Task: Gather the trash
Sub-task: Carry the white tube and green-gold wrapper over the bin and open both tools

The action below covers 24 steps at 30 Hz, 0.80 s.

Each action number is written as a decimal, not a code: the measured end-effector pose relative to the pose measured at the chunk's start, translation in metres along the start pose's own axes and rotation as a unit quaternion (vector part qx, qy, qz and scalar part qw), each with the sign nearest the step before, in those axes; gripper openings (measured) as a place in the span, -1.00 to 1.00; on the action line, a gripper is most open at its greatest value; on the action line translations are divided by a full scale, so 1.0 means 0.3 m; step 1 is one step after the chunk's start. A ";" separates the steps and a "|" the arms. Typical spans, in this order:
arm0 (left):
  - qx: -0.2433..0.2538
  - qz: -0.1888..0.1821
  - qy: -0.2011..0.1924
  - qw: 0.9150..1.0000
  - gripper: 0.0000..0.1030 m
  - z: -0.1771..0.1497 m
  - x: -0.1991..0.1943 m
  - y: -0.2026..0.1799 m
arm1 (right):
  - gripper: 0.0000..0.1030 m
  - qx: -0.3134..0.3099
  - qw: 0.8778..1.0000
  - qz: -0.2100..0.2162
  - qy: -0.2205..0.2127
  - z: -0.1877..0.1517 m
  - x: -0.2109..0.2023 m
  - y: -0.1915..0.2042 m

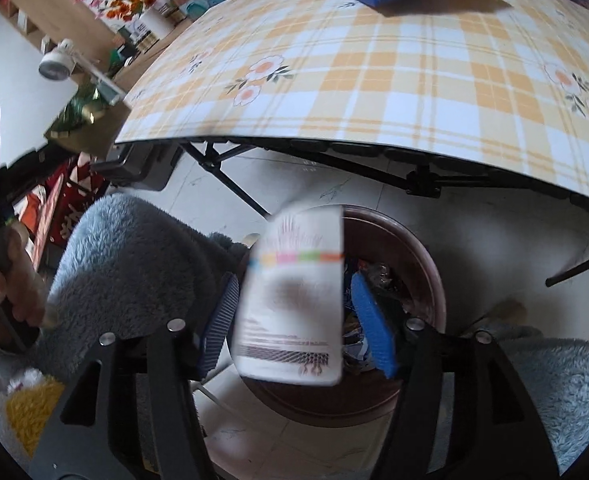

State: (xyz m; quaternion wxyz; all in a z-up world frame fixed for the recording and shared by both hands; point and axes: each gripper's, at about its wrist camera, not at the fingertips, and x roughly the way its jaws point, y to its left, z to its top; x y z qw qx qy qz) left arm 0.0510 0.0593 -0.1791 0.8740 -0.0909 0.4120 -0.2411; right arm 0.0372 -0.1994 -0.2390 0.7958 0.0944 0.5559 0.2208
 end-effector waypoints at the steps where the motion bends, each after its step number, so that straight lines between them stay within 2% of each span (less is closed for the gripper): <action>1: 0.003 0.001 0.001 1.000 -0.77 -0.003 0.002 -0.002 | 0.18 0.003 1.000 0.000 -0.003 0.000 -0.006 -0.004; 5: 0.015 0.002 0.008 1.000 -0.77 -0.014 0.018 -0.016 | 0.18 0.005 0.999 -0.005 -0.048 0.021 -0.064 -0.030; 8: 0.030 0.002 0.016 0.999 -0.77 -0.024 0.043 -0.033 | 0.34 -0.009 0.995 -0.037 -0.095 0.028 -0.130 -0.043; 11: 0.054 0.004 0.027 0.998 -0.77 -0.031 0.072 -0.060 | 0.45 -0.035 0.986 -0.070 -0.148 0.038 -0.203 -0.050; 15: 0.086 0.000 0.034 0.996 -0.77 -0.029 0.101 -0.104 | 0.72 -0.061 0.969 -0.116 -0.209 0.037 -0.286 -0.076; 18: 0.105 -0.009 0.035 0.994 -0.77 -0.026 0.119 -0.133 | 0.86 -0.062 0.959 -0.135 -0.241 0.030 -0.322 -0.101; 20: 0.113 -0.015 0.034 0.993 -0.77 -0.029 0.133 -0.148 | 0.88 -0.054 0.954 -0.144 -0.256 0.027 -0.323 -0.111; 24: 0.114 -0.017 0.040 0.993 -0.77 -0.055 0.173 -0.155 | 0.88 -0.027 0.949 -0.179 -0.258 0.021 -0.296 -0.132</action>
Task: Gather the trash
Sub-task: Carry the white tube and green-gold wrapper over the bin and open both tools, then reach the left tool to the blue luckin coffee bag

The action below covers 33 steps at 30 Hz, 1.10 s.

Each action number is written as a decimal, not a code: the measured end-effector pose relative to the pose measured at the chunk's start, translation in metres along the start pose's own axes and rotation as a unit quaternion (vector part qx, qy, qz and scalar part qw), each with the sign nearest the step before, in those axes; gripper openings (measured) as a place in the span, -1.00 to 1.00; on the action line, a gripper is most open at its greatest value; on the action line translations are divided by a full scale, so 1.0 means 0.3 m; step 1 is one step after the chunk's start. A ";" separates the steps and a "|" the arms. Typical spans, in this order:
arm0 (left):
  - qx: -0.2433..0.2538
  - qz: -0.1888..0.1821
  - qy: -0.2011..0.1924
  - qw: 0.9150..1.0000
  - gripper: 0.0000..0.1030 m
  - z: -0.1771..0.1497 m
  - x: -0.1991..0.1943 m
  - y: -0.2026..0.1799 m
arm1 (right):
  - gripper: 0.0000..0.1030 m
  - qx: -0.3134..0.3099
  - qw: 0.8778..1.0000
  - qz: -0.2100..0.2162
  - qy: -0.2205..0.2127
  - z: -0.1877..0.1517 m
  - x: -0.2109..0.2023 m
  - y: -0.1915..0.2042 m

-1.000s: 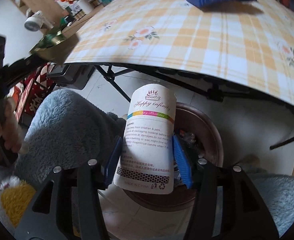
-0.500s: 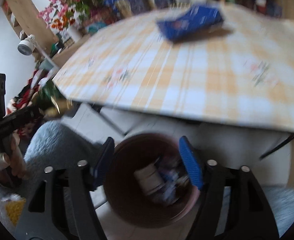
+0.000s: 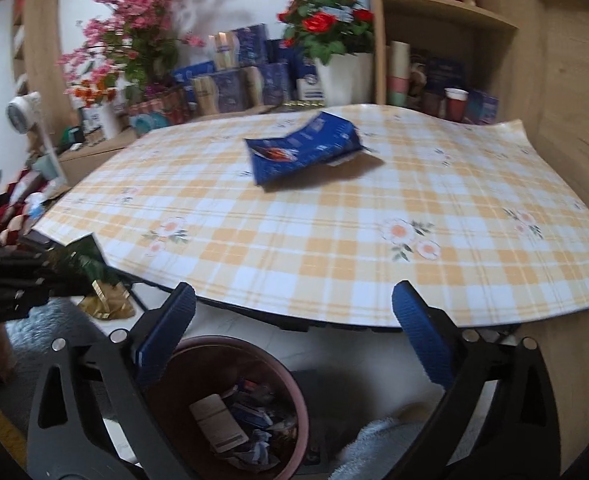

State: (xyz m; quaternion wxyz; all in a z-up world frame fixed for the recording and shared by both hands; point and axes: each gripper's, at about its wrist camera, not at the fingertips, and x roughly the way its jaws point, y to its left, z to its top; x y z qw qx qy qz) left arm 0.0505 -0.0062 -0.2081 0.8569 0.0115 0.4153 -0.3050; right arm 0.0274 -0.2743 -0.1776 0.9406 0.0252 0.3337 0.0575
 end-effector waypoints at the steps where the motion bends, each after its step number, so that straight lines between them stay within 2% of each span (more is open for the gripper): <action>1: -0.002 -0.001 0.005 1.000 -0.77 -0.015 0.017 -0.001 | 0.89 0.005 1.000 -0.004 -0.001 -0.008 0.001 0.004; 7: 0.011 0.023 0.012 1.000 -0.76 -0.031 0.052 -0.025 | 0.89 -0.024 0.999 -0.022 -0.002 -0.025 0.008 0.052; 14: 0.016 0.022 0.023 0.999 -0.76 -0.037 0.066 -0.027 | 0.89 -0.060 0.998 -0.026 0.003 -0.036 0.022 0.113; 22: 0.014 0.016 0.023 1.000 -0.70 -0.036 0.064 -0.029 | 0.89 -0.061 0.998 -0.031 0.006 -0.038 0.021 0.118; 24: 0.015 0.009 0.021 1.000 -0.55 -0.035 0.061 -0.033 | 0.89 -0.059 0.998 -0.032 0.007 -0.039 0.021 0.116; 26: 0.015 0.007 0.017 1.000 -0.15 -0.035 0.058 -0.035 | 0.89 -0.059 0.998 -0.033 0.007 -0.040 0.022 0.115; 31: 0.000 0.013 0.005 1.000 0.31 -0.032 0.043 -0.021 | 0.89 -0.060 0.998 -0.034 0.008 -0.040 0.022 0.117; 33: -0.012 0.016 -0.002 1.000 0.42 -0.028 0.036 -0.007 | 0.89 -0.063 0.997 -0.034 0.009 -0.040 0.025 0.120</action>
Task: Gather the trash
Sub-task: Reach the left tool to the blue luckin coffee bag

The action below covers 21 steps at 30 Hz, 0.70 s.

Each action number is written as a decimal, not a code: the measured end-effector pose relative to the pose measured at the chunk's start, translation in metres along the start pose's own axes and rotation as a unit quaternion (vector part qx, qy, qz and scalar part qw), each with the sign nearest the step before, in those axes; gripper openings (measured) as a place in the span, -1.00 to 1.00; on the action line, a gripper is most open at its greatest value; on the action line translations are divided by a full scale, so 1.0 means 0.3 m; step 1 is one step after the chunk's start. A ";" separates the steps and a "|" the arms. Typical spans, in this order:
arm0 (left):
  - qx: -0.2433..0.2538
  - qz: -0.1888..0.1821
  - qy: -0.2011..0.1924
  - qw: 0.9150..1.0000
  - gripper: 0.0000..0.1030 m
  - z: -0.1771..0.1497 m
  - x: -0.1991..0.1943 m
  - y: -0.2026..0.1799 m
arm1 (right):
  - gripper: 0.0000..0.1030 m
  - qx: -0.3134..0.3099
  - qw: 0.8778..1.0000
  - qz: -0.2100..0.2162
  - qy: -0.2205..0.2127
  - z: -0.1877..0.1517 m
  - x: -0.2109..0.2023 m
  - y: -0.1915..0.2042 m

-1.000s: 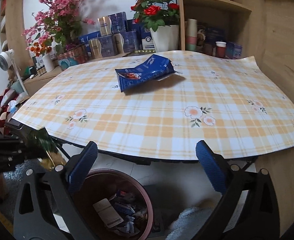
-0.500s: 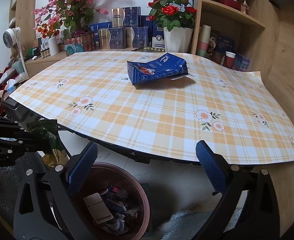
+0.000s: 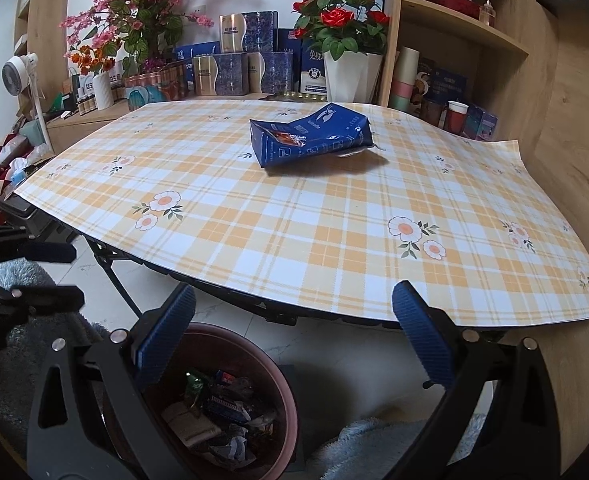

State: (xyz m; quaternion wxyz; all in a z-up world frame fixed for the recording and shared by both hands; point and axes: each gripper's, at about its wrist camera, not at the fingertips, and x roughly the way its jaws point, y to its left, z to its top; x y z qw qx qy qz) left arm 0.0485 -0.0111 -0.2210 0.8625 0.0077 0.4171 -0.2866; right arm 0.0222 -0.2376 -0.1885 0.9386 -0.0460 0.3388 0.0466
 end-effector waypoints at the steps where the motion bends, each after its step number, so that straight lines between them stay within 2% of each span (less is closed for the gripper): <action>1: -0.008 0.002 -0.003 1.000 0.47 0.001 -0.004 0.010 | 0.89 -0.001 1.000 -0.001 0.000 -0.001 0.000 0.002; 8: -0.041 0.008 -0.013 0.999 0.58 0.005 -0.018 0.054 | 0.89 -0.009 1.000 -0.002 0.001 -0.003 0.000 0.012; 15: -0.027 0.035 -0.034 0.998 0.62 0.008 -0.050 0.037 | 0.89 -0.012 1.000 0.002 0.005 0.004 0.005 0.011; 21: -0.021 0.049 -0.017 0.998 0.63 0.067 -0.024 0.043 | 0.89 0.048 0.998 0.041 0.012 0.075 -0.005 -0.088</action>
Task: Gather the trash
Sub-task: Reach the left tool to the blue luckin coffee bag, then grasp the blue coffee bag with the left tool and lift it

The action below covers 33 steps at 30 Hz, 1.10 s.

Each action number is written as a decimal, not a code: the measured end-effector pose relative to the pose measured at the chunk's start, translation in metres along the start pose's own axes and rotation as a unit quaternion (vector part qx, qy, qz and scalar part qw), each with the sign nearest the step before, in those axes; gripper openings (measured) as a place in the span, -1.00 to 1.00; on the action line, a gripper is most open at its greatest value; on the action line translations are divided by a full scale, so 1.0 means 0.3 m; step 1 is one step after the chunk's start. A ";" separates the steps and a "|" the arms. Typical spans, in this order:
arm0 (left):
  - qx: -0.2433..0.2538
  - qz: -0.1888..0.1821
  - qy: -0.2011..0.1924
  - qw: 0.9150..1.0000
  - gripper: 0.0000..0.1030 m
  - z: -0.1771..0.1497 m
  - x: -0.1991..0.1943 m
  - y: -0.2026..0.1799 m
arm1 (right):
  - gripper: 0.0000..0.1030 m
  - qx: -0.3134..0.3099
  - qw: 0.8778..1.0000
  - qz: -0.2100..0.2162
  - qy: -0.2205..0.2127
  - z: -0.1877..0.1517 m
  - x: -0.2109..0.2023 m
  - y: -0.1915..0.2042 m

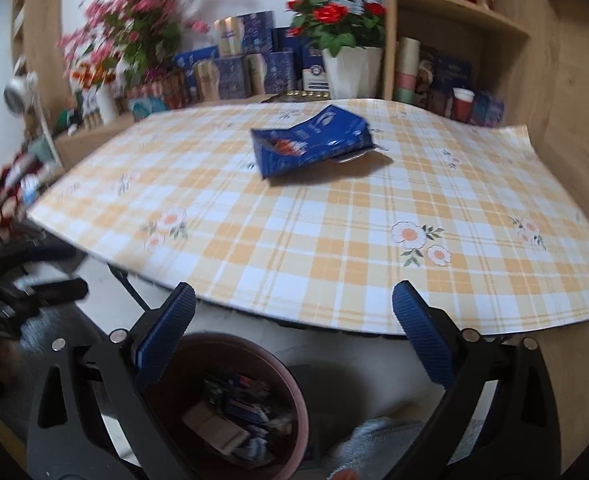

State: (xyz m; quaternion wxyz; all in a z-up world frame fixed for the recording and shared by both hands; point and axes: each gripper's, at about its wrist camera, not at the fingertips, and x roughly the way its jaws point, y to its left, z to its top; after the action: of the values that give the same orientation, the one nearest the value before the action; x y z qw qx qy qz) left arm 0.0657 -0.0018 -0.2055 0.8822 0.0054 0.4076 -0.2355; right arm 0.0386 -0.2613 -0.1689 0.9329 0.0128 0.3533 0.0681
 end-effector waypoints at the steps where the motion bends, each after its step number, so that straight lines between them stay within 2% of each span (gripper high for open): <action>1: 0.003 0.000 -0.003 1.000 0.63 0.024 0.004 -0.003 | 0.89 0.010 1.000 0.007 -0.001 0.016 -0.004 -0.019; 3: 0.010 -0.003 -0.015 1.000 0.63 0.075 0.012 -0.013 | 0.89 0.039 0.999 0.028 -0.005 0.053 -0.014 -0.070; 5: 0.030 0.008 -0.024 0.999 0.69 0.138 0.034 -0.040 | 0.89 0.069 0.997 0.039 -0.007 0.089 -0.015 -0.129; 10: 0.106 0.034 -0.025 0.993 0.76 0.296 0.153 -0.153 | 0.89 0.093 0.995 0.022 -0.031 0.147 -0.025 -0.220; 12: 0.155 0.047 -0.020 0.987 0.77 0.358 0.235 -0.217 | 0.89 0.091 0.995 0.013 -0.036 0.160 -0.023 -0.251; 16: 0.230 0.075 -0.011 0.970 0.77 0.453 0.389 -0.318 | 0.89 0.079 0.997 -0.003 0.002 0.168 0.015 -0.299; 18: 0.244 0.083 -0.003 0.966 0.77 0.495 0.461 -0.334 | 0.89 0.065 0.997 -0.037 0.002 0.160 0.018 -0.316; 21: 0.251 0.099 0.020 0.963 0.77 0.548 0.573 -0.329 | 0.89 0.064 0.996 -0.065 0.011 0.147 0.029 -0.353; 23: 0.256 0.109 0.034 0.960 0.77 0.568 0.633 -0.319 | 0.89 0.078 0.994 -0.069 0.019 0.137 0.037 -0.389; 27: 0.281 0.134 0.053 0.949 0.77 0.587 0.724 -0.305 | 0.89 0.092 0.993 -0.068 0.027 0.118 0.056 -0.444; 29: 0.277 0.137 0.052 0.950 0.72 0.604 0.741 -0.288 | 0.89 0.089 0.993 -0.069 0.033 0.119 0.069 -0.452; 30: 0.269 0.131 0.052 0.953 0.66 0.614 0.741 -0.276 | 0.89 0.085 0.993 -0.069 0.037 0.118 0.079 -0.455; 31: 0.259 0.117 0.054 0.957 0.39 0.622 0.739 -0.266 | 0.89 0.082 0.994 -0.068 0.039 0.119 0.084 -0.454; 33: 0.240 0.096 0.048 0.965 0.22 0.636 0.713 -0.243 | 0.89 0.069 0.994 -0.064 0.049 0.124 0.105 -0.443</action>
State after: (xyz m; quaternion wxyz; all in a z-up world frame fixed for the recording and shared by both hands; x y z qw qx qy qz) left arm 0.2909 -0.1930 -0.2193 0.8530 0.2674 0.3787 -0.2398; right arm 0.1022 -0.3879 -0.1713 0.9140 0.0507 0.4023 -0.0157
